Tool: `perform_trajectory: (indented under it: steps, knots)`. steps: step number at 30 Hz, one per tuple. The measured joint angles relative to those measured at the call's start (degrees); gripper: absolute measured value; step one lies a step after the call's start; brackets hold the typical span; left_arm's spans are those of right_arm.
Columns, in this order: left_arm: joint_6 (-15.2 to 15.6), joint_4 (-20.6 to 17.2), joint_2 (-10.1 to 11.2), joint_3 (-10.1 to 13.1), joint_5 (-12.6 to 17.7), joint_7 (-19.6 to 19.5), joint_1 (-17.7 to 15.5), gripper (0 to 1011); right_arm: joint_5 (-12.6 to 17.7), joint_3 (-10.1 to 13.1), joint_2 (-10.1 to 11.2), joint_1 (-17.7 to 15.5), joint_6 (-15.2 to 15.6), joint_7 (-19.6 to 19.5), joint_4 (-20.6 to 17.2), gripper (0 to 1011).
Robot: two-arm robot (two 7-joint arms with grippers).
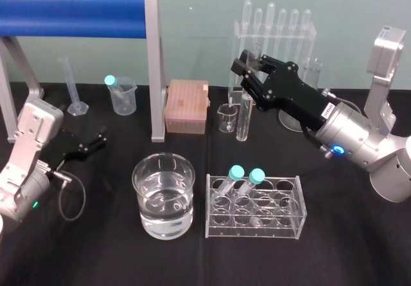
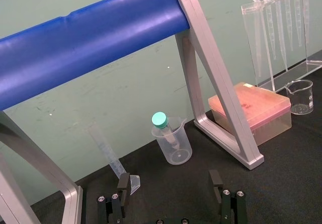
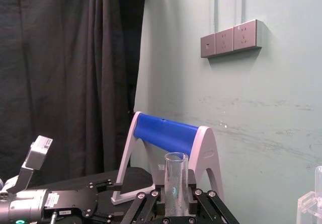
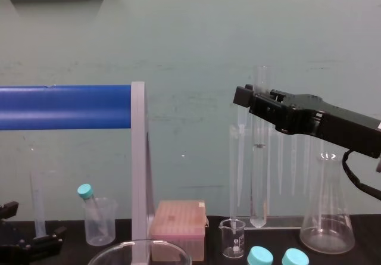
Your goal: Hold the test tube with one hand and immerse one end into the beaker, then return it to the test tube rack.
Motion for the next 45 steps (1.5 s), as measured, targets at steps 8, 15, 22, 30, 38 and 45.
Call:
perform_trajectory:
  steps: [8, 15, 22, 30, 38, 45]
  knots:
    - [0.00, 0.00, 0.00, 0.00, 0.00, 0.00, 0.00, 1000, 0.03, 0.06, 0.06, -0.10, 0.03, -0.03, -0.15, 224]
    - [0.00, 0.00, 0.00, 0.00, 0.00, 0.00, 0.00, 1000, 0.06, 0.10, 0.09, -0.14, 0.06, -0.06, -0.21, 224]
    - [0.00, 0.00, 0.00, 0.00, 0.00, 0.00, 0.00, 1000, 0.10, 0.15, 0.13, -0.18, 0.10, -0.10, -0.25, 224]
    - [0.00, 0.00, 0.00, 0.00, 0.00, 0.00, 0.00, 1000, 0.11, 0.15, 0.15, -0.20, 0.11, -0.11, -0.29, 224]
    - [0.00, 0.00, 0.00, 0.00, 0.00, 0.00, 0.00, 1000, 0.11, 0.15, 0.15, -0.20, 0.11, -0.11, -0.29, 224]
    - [0.00, 0.00, 0.00, 0.00, 0.00, 0.00, 0.00, 1000, 3.17, -0.45, -1.34, 2.89, -0.53, 4.58, 0.72, 224]
